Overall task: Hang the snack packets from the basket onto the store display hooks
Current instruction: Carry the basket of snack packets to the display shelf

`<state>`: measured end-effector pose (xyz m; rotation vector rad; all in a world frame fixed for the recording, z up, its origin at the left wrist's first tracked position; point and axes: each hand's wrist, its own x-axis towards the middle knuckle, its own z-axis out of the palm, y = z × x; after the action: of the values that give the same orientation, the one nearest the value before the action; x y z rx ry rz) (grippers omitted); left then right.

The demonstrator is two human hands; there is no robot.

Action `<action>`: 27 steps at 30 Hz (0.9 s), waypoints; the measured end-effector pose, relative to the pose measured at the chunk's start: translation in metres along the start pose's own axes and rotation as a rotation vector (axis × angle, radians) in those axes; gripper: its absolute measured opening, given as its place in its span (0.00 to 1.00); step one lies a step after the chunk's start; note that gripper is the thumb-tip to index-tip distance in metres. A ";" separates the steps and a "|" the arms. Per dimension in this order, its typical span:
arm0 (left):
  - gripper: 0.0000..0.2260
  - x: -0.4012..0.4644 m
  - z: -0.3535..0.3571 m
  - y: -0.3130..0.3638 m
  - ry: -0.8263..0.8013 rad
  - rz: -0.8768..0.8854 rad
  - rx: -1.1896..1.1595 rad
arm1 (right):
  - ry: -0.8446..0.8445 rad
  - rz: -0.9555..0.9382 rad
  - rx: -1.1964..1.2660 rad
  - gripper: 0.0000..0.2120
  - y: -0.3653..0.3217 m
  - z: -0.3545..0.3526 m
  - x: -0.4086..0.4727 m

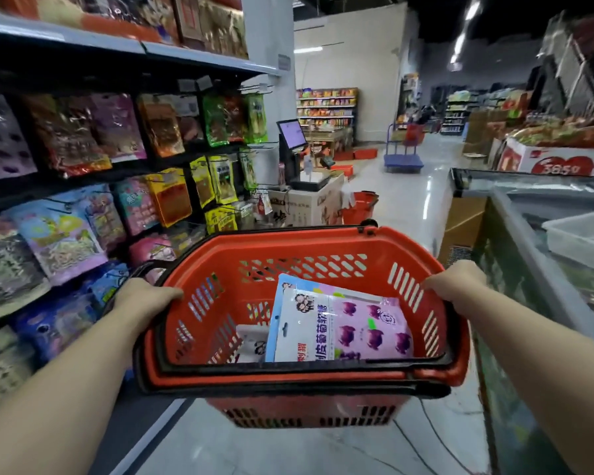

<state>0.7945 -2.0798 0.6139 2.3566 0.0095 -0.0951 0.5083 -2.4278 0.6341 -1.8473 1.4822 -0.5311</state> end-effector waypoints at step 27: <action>0.18 -0.024 0.029 -0.087 0.504 -0.659 -0.037 | -0.682 -0.585 -0.267 0.11 -0.174 0.279 0.140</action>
<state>0.7654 -2.0385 0.5337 2.1884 1.0172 0.1812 0.8551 -2.4705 0.5594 -2.3562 0.5722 0.0682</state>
